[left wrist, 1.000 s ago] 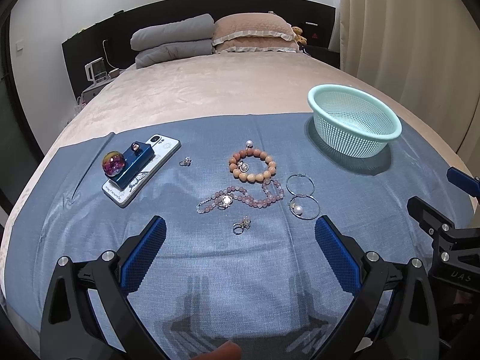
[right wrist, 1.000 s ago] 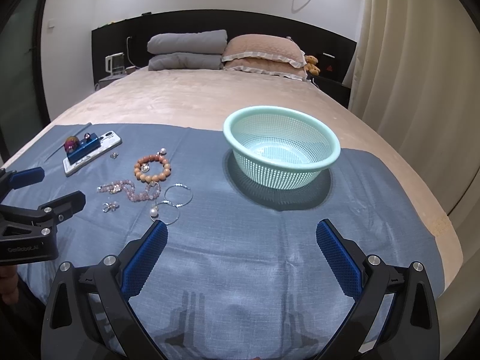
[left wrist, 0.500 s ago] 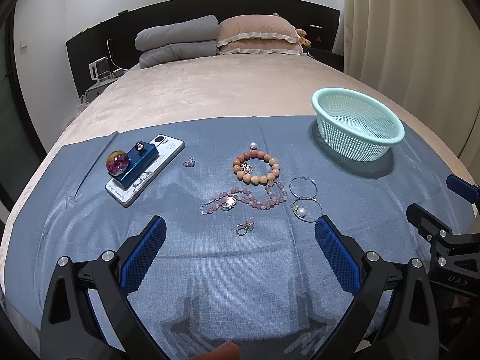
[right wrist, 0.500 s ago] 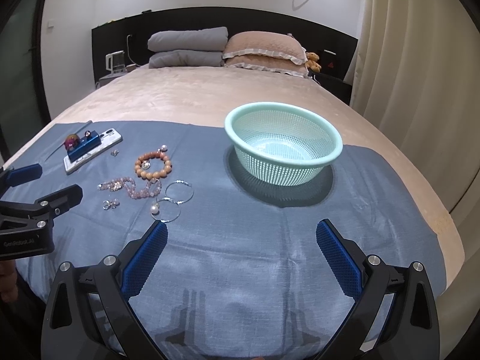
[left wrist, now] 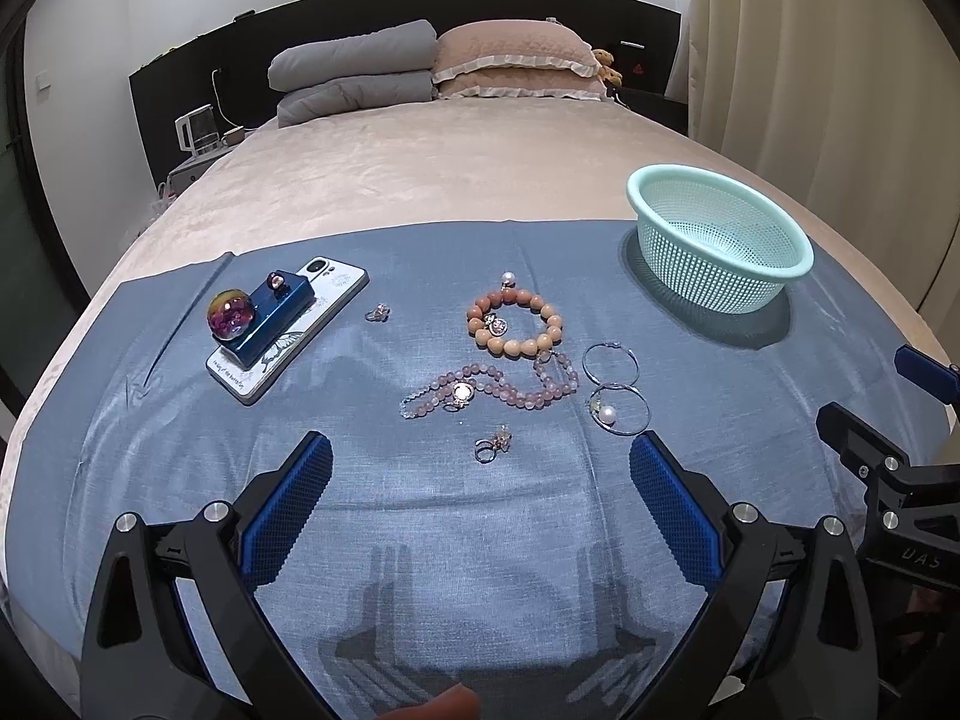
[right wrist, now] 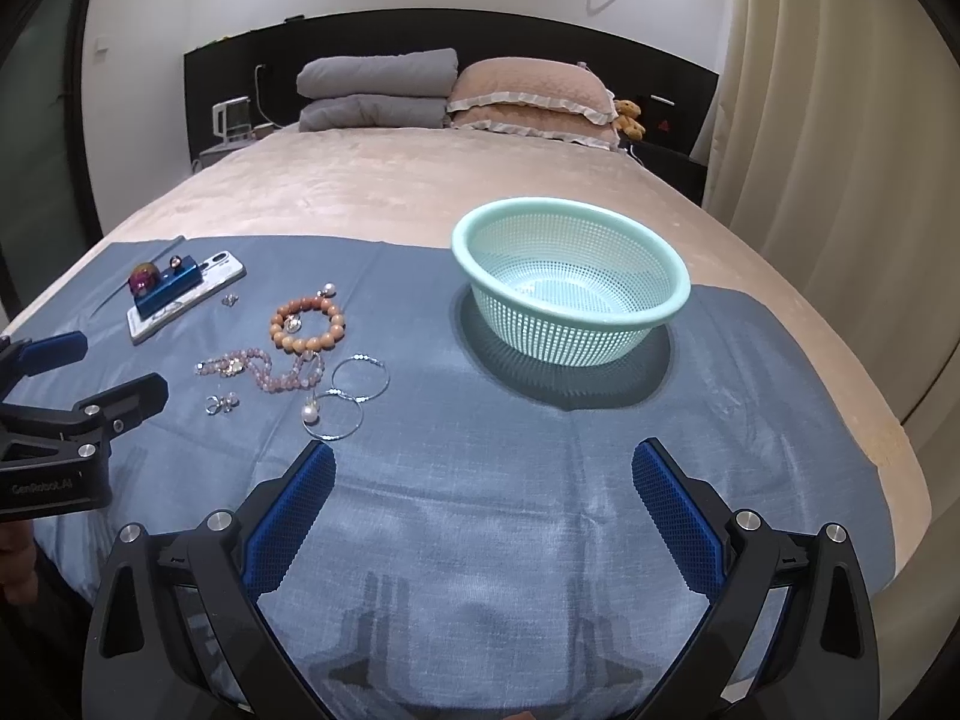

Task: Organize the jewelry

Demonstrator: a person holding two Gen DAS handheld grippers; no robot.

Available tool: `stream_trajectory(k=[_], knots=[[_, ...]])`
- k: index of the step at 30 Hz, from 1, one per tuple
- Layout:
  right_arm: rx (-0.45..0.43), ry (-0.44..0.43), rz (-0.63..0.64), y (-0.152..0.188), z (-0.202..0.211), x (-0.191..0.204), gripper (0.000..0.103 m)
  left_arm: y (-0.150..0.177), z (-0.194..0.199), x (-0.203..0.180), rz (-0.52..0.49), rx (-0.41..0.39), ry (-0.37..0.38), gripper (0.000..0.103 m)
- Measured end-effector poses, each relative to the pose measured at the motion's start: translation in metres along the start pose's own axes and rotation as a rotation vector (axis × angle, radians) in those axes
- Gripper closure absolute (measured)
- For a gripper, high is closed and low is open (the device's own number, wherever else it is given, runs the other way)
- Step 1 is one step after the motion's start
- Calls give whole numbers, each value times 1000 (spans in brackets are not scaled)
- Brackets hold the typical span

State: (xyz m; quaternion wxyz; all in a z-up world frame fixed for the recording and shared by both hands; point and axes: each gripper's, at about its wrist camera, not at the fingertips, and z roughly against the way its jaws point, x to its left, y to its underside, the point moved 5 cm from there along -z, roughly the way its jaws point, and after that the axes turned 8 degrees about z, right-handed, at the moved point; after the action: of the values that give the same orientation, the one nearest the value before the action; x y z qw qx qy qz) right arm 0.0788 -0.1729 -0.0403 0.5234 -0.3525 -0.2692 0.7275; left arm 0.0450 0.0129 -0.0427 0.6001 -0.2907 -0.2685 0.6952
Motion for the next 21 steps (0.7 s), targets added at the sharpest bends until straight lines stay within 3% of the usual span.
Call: stream_trajectory(k=[10, 21], knots=[[7, -38, 7, -2, -8, 4, 8, 0, -11, 10, 20, 18, 2, 6], [18, -161, 66, -2, -33, 29, 8, 9, -38, 21, 26, 72, -2, 6]])
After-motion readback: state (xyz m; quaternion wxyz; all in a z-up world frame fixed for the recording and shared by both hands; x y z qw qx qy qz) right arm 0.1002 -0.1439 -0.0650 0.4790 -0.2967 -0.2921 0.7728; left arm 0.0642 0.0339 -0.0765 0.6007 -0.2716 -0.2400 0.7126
